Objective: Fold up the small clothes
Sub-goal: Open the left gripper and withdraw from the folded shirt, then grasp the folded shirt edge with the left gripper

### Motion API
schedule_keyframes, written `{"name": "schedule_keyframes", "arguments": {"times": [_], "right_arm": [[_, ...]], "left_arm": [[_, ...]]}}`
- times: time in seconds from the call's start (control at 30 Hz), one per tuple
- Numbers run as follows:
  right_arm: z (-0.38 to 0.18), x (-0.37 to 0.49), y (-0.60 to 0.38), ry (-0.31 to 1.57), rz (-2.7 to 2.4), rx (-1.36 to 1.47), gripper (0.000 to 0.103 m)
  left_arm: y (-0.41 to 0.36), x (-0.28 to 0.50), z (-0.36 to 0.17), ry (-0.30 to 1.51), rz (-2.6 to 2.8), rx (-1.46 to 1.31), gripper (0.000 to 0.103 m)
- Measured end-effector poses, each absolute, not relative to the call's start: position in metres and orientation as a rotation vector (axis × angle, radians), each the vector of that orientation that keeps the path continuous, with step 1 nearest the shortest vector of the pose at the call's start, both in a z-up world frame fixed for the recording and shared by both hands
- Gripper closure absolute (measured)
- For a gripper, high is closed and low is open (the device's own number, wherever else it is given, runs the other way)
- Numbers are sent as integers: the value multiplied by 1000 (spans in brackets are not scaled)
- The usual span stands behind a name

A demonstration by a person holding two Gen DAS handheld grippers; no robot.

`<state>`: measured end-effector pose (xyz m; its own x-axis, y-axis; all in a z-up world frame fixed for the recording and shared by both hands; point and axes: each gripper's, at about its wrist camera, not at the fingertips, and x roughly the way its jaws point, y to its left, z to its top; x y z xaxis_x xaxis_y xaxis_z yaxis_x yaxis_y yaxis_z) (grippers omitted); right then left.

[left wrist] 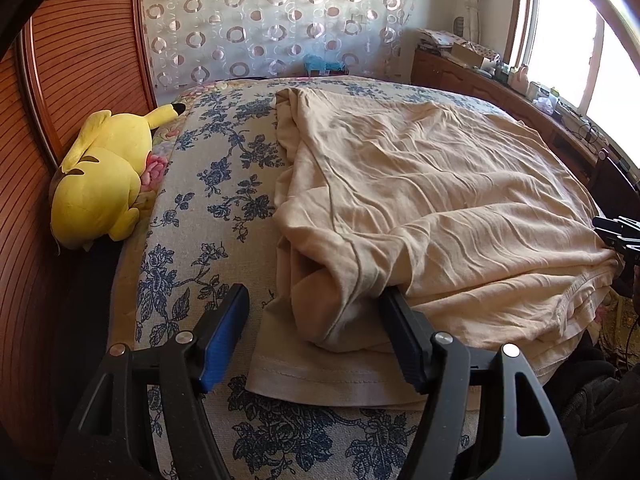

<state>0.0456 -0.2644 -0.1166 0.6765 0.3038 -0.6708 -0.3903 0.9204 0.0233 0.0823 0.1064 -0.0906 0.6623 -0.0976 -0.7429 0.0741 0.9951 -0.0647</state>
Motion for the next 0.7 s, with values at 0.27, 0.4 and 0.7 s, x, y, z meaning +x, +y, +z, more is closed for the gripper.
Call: {"name": "schedule_keyframes", "arguments": {"times": [0.27,0.4,0.7], "right_arm": [[-119,45,-265,719,393,-133,49],[-120,44,-266,712,399,-131,49],[-119,44,-274,706,400,-109,49]], "left_arm": [[98,74,-88,836,-146,-37,74],[95,71,-78,809,-200,-81,95],[51,79,-17,681,-383,-126,96]]}}
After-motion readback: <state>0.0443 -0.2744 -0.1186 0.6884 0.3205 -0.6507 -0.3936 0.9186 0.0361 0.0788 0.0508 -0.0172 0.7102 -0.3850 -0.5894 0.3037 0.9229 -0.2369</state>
